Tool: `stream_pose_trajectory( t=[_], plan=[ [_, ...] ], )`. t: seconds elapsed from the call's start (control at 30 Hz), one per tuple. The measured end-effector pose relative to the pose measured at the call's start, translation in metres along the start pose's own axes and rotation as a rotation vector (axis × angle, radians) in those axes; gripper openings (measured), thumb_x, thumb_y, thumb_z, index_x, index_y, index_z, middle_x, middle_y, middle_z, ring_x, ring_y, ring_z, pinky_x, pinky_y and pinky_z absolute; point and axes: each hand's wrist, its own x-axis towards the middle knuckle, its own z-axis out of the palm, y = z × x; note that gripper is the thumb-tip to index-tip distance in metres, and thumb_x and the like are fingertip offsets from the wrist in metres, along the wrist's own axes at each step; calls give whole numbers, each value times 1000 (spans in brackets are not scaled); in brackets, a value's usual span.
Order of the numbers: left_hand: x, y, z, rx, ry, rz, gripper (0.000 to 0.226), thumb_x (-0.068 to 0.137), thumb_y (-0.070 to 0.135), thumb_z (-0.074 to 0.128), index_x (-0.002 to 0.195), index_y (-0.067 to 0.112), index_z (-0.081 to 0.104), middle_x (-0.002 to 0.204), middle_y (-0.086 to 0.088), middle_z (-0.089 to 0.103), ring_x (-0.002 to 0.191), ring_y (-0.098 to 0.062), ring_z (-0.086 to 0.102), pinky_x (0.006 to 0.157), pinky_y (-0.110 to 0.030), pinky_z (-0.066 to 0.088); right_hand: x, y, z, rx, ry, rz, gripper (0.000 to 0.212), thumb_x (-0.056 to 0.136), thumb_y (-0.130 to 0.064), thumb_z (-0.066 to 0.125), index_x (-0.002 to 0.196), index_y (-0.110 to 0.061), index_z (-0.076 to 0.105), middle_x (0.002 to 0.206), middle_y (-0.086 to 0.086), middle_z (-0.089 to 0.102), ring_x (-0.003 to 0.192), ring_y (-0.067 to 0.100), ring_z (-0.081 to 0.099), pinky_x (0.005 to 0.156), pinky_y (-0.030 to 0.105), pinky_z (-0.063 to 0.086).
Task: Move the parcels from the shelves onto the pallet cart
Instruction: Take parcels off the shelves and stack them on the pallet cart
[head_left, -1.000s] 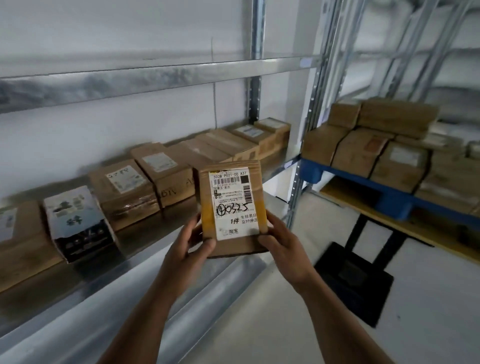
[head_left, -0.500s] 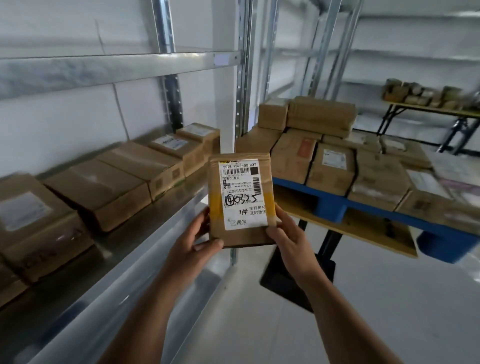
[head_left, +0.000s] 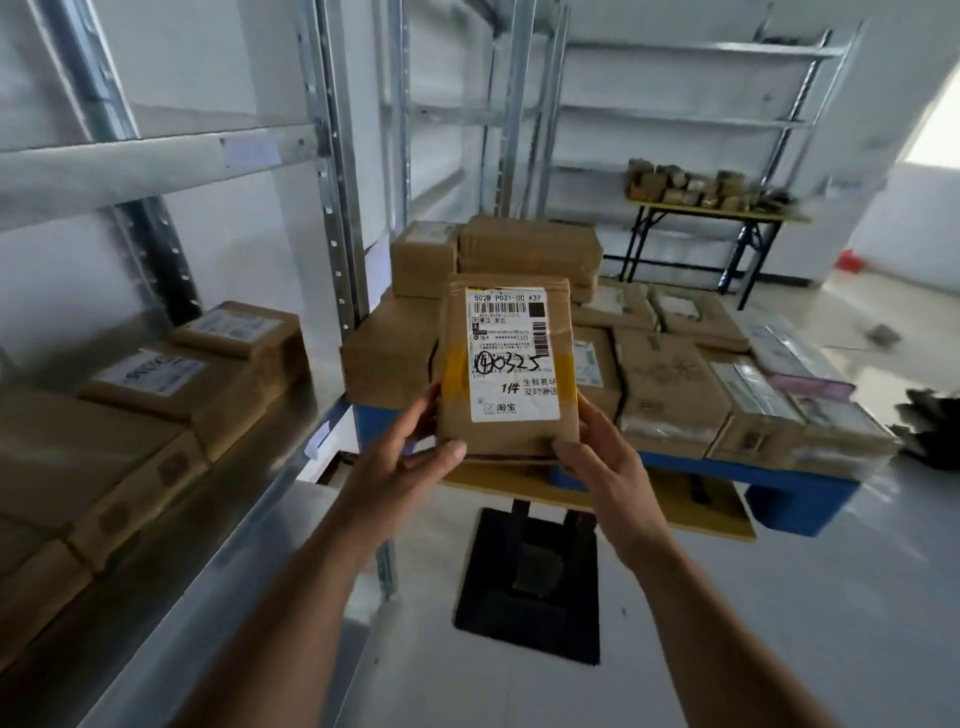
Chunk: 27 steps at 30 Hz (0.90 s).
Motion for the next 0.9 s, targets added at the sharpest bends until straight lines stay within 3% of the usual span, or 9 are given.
stream_pose_trajectory(
  t=[0.1, 0.23, 0.33, 0.43, 0.53, 0.63, 0.7, 0.83, 0.9],
  plan=[
    [38, 2, 24, -11, -74, 37, 71, 73, 62, 56, 138, 51, 30, 131, 25, 49, 114, 10, 48, 97, -31, 44, 13, 5, -32, -14, 49, -9, 68, 80, -32, 59, 144, -31, 36, 127, -15, 60, 116, 3, 55, 89, 20, 50],
    [86, 11, 62, -54, -146, 86, 43, 79, 52, 60, 113, 69, 40, 114, 38, 56, 107, 12, 54, 80, -8, 46, 38, 11, -78, -30, 99, -46, 65, 85, -26, 63, 144, -26, 35, 121, -19, 63, 113, 1, 58, 85, 14, 49],
    [126, 20, 92, -39, -152, 115, 41, 78, 54, 56, 111, 70, 40, 115, 35, 57, 108, 9, 55, 85, -14, 45, 63, 16, -114, -19, 145, -69, 69, 84, -26, 64, 146, -21, 34, 118, -15, 65, 107, 1, 60, 77, 11, 48],
    [169, 30, 122, 8, -128, 157, 43, 77, 58, 56, 117, 64, 41, 122, 24, 57, 110, 5, 55, 93, -30, 48, 93, 20, -152, -29, 197, -98, 67, 81, -32, 58, 144, -23, 37, 116, -18, 66, 102, -2, 62, 72, 9, 48],
    [212, 40, 151, 51, -110, 165, 52, 72, 67, 56, 122, 62, 41, 119, 27, 59, 107, 1, 58, 90, -34, 52, 126, 21, -192, -31, 214, -106, 66, 81, -36, 60, 143, -27, 38, 113, -21, 66, 97, 0, 65, 68, 12, 51],
    [251, 45, 179, 128, -107, 138, 77, 70, 74, 50, 139, 45, 32, 131, 14, 55, 113, -5, 56, 93, -35, 48, 156, 25, -231, 9, 186, -83, 63, 83, -38, 62, 142, -27, 40, 118, -12, 67, 105, 9, 65, 76, 23, 55],
    [272, 48, 198, 83, -118, 140, 67, 74, 68, 53, 135, 44, 39, 129, 14, 56, 114, -4, 56, 95, -34, 48, 172, 28, -254, 16, 166, -47, 63, 85, -43, 63, 142, -29, 39, 120, -10, 65, 108, 10, 63, 83, 28, 54],
    [306, 55, 229, 98, -83, 118, 34, 82, 56, 51, 114, 56, 40, 106, 27, 58, 93, 15, 58, 70, -8, 48, 202, 37, -290, -21, 163, -34, 55, 85, -44, 59, 137, -32, 45, 113, -17, 67, 104, 6, 64, 78, 24, 55],
    [322, 56, 237, 139, -70, 100, 32, 81, 55, 48, 111, 54, 38, 97, 35, 50, 86, 25, 52, 62, 1, 41, 219, 42, -300, -13, 169, -8, 54, 82, -46, 57, 135, -35, 48, 111, -17, 67, 104, 11, 65, 81, 34, 57]
  ],
)
